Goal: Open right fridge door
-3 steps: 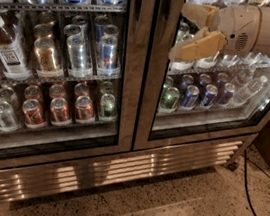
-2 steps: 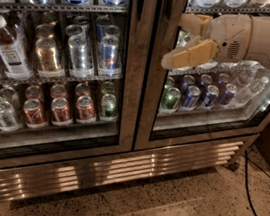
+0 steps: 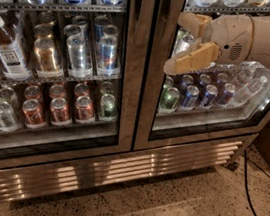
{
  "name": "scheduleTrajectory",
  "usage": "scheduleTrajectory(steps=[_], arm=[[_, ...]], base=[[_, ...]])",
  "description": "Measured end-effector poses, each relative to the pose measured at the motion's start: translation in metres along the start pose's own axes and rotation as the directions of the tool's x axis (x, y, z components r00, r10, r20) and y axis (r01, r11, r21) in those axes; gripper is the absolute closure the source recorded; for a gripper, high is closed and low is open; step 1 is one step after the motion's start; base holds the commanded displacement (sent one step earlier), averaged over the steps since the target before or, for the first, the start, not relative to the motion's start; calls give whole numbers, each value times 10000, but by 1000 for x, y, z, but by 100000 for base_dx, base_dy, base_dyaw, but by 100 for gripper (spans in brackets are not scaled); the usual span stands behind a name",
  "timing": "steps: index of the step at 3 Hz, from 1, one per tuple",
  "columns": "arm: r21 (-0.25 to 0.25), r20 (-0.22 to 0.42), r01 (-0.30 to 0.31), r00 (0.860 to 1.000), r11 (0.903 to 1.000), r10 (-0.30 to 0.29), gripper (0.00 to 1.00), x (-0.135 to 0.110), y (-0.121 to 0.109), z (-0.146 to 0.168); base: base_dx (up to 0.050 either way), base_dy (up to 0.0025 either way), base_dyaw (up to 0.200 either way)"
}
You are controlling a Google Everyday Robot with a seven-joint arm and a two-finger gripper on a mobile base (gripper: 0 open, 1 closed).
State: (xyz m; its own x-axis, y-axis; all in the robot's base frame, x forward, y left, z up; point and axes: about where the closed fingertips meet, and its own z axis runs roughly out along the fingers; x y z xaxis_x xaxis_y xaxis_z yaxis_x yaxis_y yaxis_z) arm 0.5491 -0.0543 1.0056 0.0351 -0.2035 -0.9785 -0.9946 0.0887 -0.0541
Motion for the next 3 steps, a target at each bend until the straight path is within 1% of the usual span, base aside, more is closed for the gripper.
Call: scheduleTrajectory(steps=[1, 2, 3], arm=[[2, 0, 4, 10000, 10000, -4, 0, 0, 0, 0], [120, -5, 207, 9998, 9997, -207, 0, -4, 1, -1], [79, 62, 306, 9995, 9995, -307, 0, -5, 4, -3]], base=[[0, 0, 0], [0, 0, 0], [0, 0, 0]])
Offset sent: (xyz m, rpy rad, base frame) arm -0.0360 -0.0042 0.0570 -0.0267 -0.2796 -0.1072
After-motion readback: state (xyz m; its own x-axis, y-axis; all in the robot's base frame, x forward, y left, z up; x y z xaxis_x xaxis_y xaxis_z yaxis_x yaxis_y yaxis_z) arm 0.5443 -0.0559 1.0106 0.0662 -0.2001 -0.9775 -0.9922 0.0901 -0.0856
